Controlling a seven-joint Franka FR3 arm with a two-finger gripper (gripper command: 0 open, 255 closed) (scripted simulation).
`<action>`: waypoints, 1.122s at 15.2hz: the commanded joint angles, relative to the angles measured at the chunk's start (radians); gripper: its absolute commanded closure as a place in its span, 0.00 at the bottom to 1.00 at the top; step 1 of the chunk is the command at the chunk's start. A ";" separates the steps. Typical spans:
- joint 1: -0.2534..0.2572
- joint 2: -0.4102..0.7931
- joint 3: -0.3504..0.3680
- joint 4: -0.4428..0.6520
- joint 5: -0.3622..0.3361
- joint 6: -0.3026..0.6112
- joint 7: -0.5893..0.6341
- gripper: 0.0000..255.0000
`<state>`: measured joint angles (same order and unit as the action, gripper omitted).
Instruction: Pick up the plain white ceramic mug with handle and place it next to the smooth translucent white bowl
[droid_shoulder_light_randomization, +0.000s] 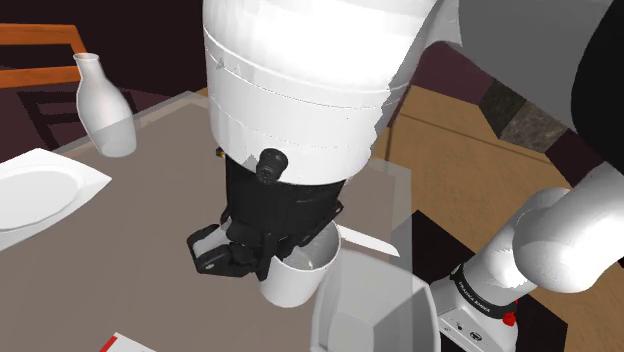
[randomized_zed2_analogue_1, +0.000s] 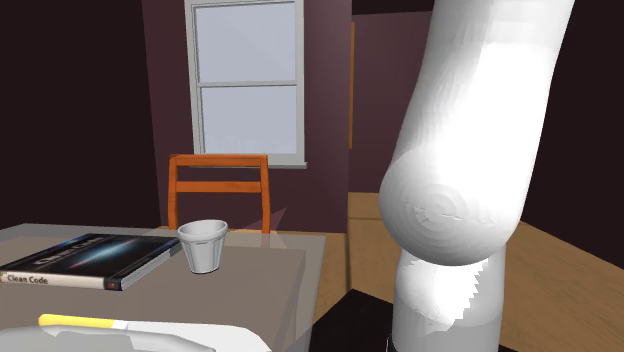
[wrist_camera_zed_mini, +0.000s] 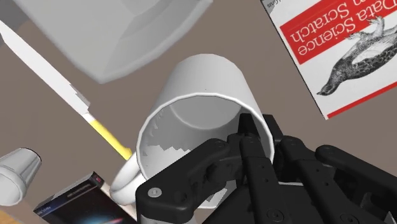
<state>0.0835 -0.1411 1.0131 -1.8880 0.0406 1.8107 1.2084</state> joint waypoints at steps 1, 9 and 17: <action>-0.001 0.016 0.010 -0.014 -0.013 0.023 0.013 1.00; -0.001 0.043 0.027 -0.105 -0.036 0.129 0.037 1.00; -0.002 0.098 0.048 -0.182 -0.088 0.233 0.082 1.00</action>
<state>0.0815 -0.0487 1.0595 -2.0591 -0.0410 2.0292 1.2852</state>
